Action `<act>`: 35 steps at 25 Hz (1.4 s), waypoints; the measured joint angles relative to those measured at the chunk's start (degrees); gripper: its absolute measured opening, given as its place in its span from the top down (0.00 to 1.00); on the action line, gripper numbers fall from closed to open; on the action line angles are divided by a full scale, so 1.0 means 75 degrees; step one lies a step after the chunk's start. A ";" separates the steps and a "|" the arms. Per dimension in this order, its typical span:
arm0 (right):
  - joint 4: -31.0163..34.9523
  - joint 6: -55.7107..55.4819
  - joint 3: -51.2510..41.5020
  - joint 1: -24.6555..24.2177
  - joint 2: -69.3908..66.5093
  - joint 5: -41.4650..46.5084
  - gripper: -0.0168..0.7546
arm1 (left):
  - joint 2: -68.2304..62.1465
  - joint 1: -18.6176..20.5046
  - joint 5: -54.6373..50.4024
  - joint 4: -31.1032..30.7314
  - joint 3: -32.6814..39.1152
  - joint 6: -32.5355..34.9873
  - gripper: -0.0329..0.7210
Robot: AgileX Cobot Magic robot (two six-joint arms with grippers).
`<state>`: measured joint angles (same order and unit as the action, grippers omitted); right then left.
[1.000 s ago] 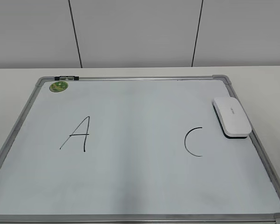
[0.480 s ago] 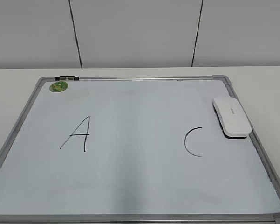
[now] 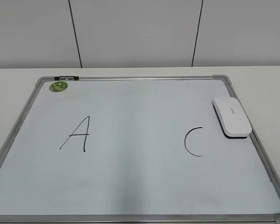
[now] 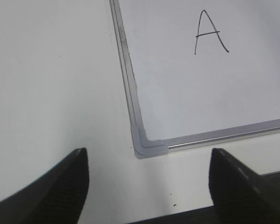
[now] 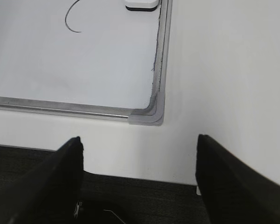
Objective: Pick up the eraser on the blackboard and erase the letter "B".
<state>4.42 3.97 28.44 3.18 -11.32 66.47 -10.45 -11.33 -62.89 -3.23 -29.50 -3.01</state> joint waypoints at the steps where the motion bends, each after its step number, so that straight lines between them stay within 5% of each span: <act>1: -0.0015 0.0000 -0.0060 0.0000 0.0000 -0.0050 0.26 | 0.0015 0.0000 0.0000 0.0000 0.0000 0.0000 0.17; 27: -0.0494 -0.0470 -0.0073 0.0000 0.0015 -0.0174 0.26 | 0.0089 0.0000 0.0014 0.0194 0.0015 0.0000 0.18; 35: -0.0494 -0.0484 -0.0073 -0.0189 0.0669 -0.0174 0.26 | 0.1041 0.1135 0.0014 0.0194 0.0015 0.0000 0.18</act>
<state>0.71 0.34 27.89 1.76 -6.31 65.16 -2.64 -2.81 -62.79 -1.78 -29.39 -3.01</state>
